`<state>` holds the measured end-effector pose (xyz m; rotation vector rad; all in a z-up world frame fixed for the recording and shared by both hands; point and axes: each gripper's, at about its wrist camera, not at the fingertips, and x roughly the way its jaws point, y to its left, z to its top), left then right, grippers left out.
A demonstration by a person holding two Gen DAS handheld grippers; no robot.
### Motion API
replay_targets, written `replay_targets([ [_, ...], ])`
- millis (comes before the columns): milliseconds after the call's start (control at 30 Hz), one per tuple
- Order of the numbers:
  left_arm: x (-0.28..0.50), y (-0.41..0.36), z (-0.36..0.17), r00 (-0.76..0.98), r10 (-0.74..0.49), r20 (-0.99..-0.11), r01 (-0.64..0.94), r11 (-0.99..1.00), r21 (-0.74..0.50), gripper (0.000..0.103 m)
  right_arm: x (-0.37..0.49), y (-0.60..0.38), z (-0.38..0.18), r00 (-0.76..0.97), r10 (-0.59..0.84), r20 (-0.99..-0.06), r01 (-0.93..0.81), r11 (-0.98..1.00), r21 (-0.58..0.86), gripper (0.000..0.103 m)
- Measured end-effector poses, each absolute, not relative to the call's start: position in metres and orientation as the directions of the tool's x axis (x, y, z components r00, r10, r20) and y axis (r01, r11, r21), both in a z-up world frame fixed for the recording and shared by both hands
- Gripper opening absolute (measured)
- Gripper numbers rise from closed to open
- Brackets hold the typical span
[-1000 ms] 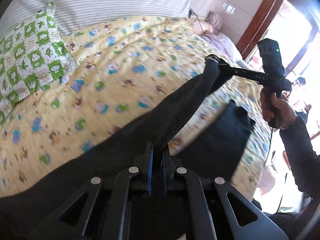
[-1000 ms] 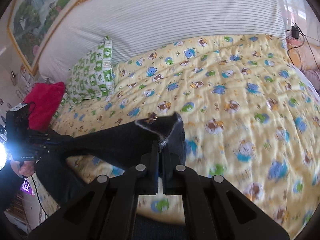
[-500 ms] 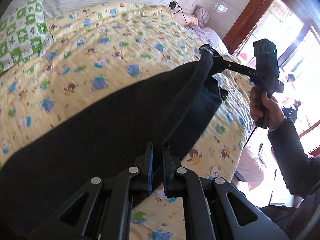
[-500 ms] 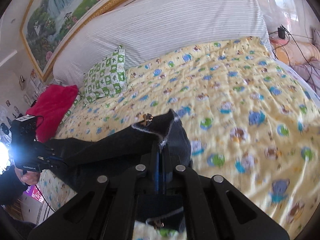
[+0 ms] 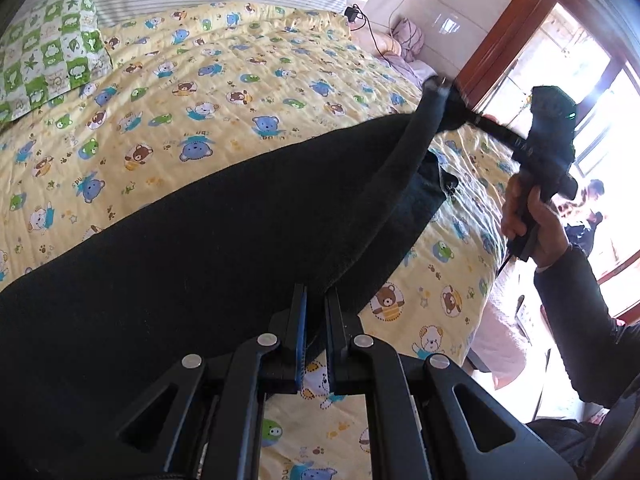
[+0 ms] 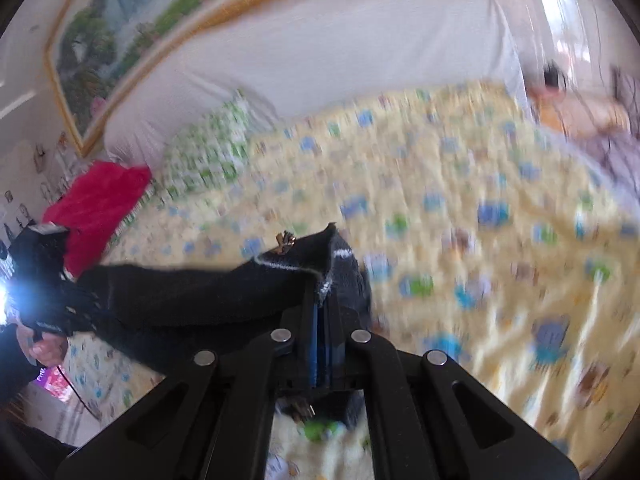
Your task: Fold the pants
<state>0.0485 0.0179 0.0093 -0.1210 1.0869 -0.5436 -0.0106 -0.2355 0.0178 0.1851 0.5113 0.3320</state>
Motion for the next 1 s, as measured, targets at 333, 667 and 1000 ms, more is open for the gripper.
replay_targets([
  [333,0.049,0.018,-0.007,0.338,-0.477,-0.811,0.327,0.868,-0.374,0.006,-0.007,-0.231,-0.003,0.806,0.330,-0.492,-0.286,0.944,0.166,0.003],
  [667,0.043,0.014,-0.011,0.340,-0.471,-0.814,0.345,0.868,-0.358,0.014,-0.031,-0.249,-0.035,0.738,0.266,-0.620,-0.167,0.962,0.214,0.047],
  [1000,0.019,0.024,-0.007,0.371,-0.491,-0.788,0.318,0.865,-0.389,0.017,-0.058,-0.220,0.002,0.798,0.327,-0.505,-0.214,0.939,0.269,0.061],
])
